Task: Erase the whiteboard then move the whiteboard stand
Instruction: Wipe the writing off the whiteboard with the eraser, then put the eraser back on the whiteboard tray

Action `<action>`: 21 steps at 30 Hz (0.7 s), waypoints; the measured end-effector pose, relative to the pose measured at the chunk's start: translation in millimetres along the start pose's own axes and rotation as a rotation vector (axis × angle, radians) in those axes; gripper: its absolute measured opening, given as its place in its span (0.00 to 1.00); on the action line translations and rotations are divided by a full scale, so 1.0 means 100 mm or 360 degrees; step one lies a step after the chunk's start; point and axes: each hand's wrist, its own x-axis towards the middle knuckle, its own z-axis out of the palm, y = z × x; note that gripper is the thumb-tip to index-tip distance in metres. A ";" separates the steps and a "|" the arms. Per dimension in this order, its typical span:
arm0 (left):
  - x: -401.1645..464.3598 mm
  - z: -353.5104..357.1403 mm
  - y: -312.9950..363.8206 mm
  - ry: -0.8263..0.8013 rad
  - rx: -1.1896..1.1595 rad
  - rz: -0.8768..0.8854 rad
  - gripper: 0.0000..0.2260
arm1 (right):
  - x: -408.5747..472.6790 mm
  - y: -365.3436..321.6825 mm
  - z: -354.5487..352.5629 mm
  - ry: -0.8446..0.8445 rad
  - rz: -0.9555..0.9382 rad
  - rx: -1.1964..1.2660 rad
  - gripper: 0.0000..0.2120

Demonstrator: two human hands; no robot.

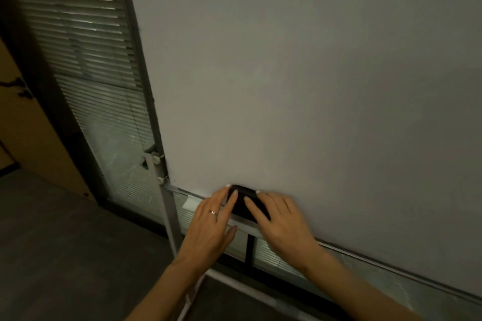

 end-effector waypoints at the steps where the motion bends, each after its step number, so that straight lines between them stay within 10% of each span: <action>1: 0.01 -0.02 -0.08 0.0025 0.0002 -0.0044 0.40 | 0.07 -0.09 0.06 -0.0005 0.0024 0.0027 0.21; 21: -0.01 0.18 -1.07 0.0070 0.0026 0.0369 0.21 | 0.12 -0.54 0.59 -0.0227 0.0142 0.0224 0.21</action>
